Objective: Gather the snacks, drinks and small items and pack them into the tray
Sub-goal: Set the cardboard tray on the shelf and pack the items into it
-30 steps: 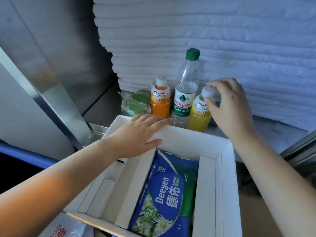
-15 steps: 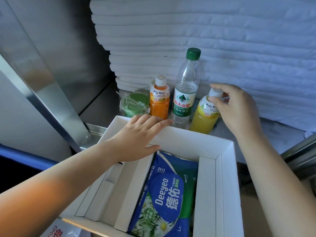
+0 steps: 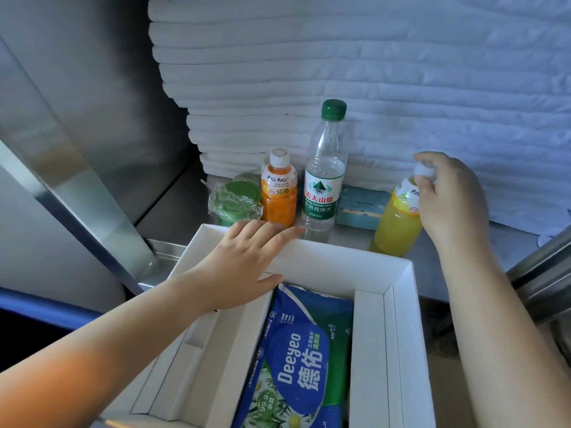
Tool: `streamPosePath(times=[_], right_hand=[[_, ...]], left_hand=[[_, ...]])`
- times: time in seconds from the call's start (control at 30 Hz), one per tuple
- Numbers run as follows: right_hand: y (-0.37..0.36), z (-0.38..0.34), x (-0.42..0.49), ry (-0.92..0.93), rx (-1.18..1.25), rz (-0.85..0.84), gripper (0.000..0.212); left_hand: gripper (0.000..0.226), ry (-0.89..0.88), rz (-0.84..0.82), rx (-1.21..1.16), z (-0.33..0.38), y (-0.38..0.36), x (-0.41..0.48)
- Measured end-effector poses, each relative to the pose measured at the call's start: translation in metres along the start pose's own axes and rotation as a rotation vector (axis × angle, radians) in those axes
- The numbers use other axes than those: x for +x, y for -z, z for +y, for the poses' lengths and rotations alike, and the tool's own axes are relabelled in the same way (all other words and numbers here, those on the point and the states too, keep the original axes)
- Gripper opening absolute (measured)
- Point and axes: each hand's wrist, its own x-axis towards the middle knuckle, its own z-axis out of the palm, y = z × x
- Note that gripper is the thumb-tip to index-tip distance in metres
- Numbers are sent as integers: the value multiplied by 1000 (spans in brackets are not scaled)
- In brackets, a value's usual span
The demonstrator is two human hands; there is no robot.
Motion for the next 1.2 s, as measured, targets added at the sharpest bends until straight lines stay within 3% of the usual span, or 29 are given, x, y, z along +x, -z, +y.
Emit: streamPosePath(times=[0.43, 0.73, 0.93, 1.03, 1.1, 1.2], right_hand=[[-9, 14, 22, -101, 55, 194, 40], [-27, 24, 35, -139, 50, 242, 39], [-29, 16, 29, -57, 9, 223, 46], [-26, 3, 16, 196, 57, 348, 40], [-31, -3, 10, 352, 105, 163, 31], [-52, 1, 6, 348, -53, -355, 36]], left_hand=[[79, 6, 0, 9, 2, 2, 1], [81, 0, 21, 38, 2, 1, 0], [81, 0, 32, 39, 2, -1, -1], [81, -1, 37, 49, 1, -2, -1], [80, -2, 33, 46, 1, -3, -1], [81, 1, 20, 45, 2, -3, -2]])
